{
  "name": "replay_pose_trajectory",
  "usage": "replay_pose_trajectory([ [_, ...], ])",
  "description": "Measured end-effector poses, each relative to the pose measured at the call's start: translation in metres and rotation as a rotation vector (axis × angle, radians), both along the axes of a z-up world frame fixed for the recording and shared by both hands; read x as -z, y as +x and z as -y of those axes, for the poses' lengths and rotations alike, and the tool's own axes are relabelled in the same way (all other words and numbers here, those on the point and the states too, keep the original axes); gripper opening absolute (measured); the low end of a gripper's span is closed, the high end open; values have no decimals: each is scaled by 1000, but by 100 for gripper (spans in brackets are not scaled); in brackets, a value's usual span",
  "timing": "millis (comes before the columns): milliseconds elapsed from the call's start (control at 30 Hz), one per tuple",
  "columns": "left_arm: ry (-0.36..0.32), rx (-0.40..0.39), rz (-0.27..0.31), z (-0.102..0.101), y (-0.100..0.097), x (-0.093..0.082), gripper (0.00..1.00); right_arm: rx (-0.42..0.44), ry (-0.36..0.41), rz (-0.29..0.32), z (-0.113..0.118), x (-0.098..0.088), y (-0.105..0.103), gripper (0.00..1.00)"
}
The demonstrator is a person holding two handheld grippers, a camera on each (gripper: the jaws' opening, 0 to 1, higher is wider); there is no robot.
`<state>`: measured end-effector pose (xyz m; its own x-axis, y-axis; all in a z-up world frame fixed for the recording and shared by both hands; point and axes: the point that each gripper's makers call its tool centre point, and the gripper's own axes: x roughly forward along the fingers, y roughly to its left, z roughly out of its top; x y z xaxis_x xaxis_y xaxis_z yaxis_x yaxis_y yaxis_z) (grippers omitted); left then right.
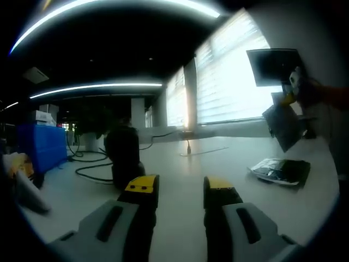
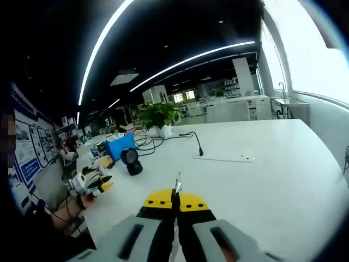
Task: Clip sheet goods on table flip sheet goods clip sheet goods scan sheet goods put sheet goods back to table
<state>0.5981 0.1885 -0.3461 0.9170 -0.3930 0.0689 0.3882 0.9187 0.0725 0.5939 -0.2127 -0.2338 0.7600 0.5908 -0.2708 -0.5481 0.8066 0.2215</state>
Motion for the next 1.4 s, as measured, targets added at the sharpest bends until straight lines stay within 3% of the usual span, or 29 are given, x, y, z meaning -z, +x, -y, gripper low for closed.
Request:
replay_pose_trajectory([
  [300,0,-6,1,-1,0,0,25,3,99,41,-13,-16,9,0],
  [467,0,-7,-6,0,0,1,25,-3,209,48,-37,-32,11,0],
  [733,-1,-15,-7,-2,0,1,27,14,249,75,-66,-43,31,0],
  [867,8,-23,-6,-3,0,1,34,14,248,72,-79,-43,37,0],
  [1000,-17,-29,-6,-6,0,-1,35,16,251,61,-89,-41,43,0],
  [1400,2,-26,-15,-3,1,2,36,70,294,56,-109,-34,60,0],
])
